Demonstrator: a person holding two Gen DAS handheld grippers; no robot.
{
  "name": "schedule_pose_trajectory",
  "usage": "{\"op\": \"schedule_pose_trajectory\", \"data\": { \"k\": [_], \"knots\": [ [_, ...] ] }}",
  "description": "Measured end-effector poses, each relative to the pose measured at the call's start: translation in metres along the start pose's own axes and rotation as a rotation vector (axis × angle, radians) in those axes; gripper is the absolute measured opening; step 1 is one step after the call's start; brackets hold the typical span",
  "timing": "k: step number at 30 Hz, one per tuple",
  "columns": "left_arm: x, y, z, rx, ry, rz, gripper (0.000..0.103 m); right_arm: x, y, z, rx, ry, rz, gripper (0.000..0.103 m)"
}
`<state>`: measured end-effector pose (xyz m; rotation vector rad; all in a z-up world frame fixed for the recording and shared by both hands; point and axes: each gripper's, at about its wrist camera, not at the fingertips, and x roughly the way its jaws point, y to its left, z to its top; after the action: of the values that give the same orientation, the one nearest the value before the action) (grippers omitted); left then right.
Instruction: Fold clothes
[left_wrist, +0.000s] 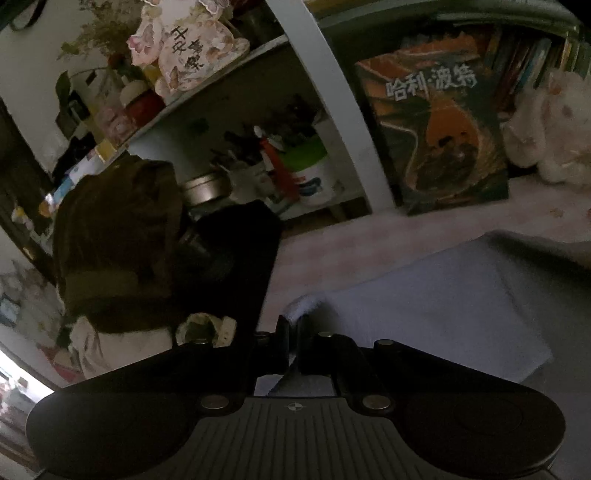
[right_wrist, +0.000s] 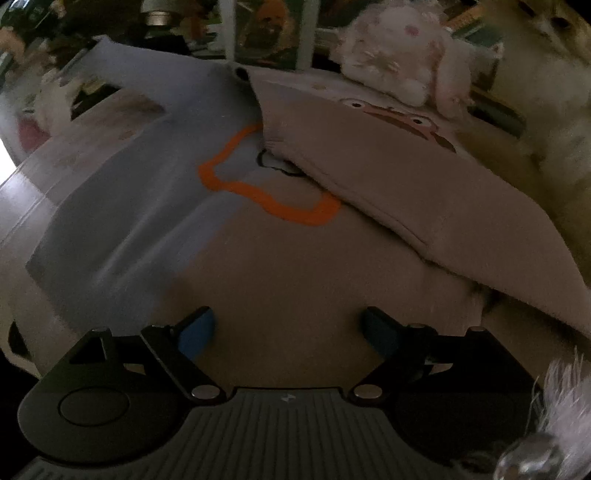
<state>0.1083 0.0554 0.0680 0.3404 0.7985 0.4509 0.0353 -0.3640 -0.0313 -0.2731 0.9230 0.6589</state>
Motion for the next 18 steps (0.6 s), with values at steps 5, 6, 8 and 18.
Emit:
{"op": "schedule_pose_trajectory", "data": {
  "k": [5, 6, 8, 18],
  "knots": [
    [0.021, 0.008, -0.004, 0.019, 0.033, -0.018, 0.006, 0.006, 0.003, 0.008, 0.084, 0.022, -0.061, 0.088],
    [0.026, 0.010, -0.006, 0.018, 0.043, -0.014, 0.012, 0.006, 0.003, 0.009, 0.103, 0.024, -0.072, 0.088],
    [0.036, 0.019, -0.010, -0.010, 0.063, 0.015, 0.013, 0.007, 0.005, 0.011, 0.138, 0.028, -0.093, 0.088],
    [-0.015, 0.017, -0.074, -0.243, 0.033, -0.344, 0.020, 0.008, 0.016, 0.011, 0.224, 0.018, -0.185, 0.087]
  ]
}}
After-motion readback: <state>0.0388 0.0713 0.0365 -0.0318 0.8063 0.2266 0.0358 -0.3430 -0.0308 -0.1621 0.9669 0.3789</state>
